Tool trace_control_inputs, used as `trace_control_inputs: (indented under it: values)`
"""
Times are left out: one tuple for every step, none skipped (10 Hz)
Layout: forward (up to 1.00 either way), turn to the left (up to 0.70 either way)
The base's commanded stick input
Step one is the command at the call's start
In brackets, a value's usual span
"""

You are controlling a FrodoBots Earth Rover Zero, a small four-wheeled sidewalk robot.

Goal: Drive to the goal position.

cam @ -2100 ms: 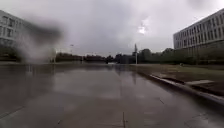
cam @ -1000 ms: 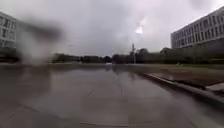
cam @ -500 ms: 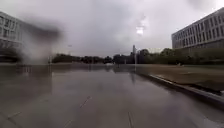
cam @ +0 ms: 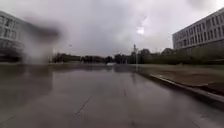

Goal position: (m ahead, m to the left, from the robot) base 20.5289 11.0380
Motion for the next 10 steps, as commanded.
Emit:
trace_control_inputs:
  values:
    - [0.70,0.00]
    - [0.70,0.00]
    - [0.70,0.00]
    - [0.70,0.00]
    - [0.70,0.00]
    - [0.70,0.00]
    - [0.70,0.00]
    - [0.70,0.00]
    - [0.70,0.00]
    - [0.70,0.00]
